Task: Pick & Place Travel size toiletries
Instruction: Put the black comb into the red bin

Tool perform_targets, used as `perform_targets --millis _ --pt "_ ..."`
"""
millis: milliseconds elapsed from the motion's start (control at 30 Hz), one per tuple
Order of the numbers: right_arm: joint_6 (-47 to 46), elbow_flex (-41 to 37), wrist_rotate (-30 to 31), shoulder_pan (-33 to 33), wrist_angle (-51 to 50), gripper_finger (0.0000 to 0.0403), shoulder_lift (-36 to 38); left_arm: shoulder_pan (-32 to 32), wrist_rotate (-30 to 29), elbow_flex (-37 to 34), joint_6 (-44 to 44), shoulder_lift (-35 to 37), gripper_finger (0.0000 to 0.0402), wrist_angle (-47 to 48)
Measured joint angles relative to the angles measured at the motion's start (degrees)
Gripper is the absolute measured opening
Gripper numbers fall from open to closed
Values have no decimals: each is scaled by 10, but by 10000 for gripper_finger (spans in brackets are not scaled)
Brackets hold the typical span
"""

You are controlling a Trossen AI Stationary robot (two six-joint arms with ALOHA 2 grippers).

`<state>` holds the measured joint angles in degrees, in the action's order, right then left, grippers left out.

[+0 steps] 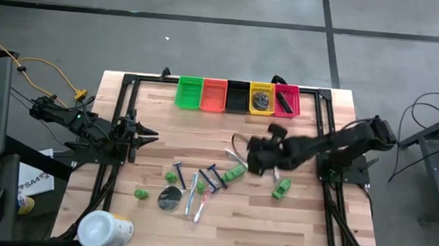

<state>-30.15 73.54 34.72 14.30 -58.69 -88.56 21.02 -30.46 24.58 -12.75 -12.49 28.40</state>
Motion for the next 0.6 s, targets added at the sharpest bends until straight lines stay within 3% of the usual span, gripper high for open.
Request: perform_targets --millis 300,467,600 --pt "38 -11 53 -205 -79 12 9 0 0 0 -8 0 76 0" --pt "86 -55 60 -331 -64 11 11 0 0 0 -8 0 76 1" --pt "168 -98 22 -414 23 10 12 0 0 0 -8 0 76 5"
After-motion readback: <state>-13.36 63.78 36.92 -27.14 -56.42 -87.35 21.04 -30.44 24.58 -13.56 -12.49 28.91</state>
